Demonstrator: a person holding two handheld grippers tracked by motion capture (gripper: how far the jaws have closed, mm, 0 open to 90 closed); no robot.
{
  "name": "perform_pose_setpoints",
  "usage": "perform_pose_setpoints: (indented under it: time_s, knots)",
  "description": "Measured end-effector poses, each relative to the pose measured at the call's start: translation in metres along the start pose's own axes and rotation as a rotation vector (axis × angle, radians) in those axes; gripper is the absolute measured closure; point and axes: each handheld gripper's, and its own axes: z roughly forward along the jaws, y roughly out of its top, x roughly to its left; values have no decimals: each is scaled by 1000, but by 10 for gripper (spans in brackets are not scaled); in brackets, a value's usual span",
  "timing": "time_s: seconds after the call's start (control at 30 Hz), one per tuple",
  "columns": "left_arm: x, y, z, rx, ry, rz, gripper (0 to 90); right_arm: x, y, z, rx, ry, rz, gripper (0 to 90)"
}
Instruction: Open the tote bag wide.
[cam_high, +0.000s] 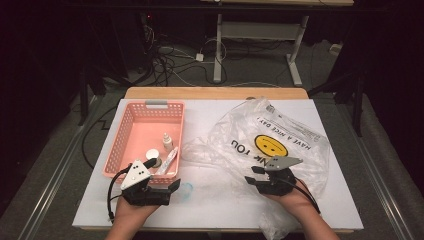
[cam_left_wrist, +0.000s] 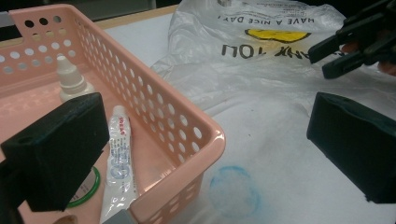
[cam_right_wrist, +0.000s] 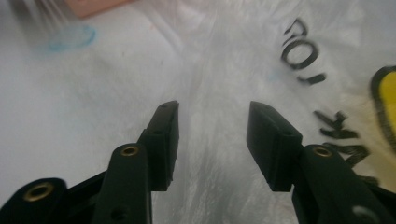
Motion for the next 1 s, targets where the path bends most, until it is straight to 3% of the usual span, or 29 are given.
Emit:
perform_pose_setpoints:
  time_s: [0.13,0.37,0.63,1.0]
  knots:
    - [0,0,-4,-6,19,3,0,1,-8,13,92,-6,-57,561]
    - [-3,0,0,8,20,5,0,-4,-9,13,78,-40,-23,867]
    - [-5,2,4,10,18,7,0,-8,-8,0,-8,-36,-19,900]
    - [-4,0,6,17,12,12,0,-13,-1,-22,-155,-74,12,900]
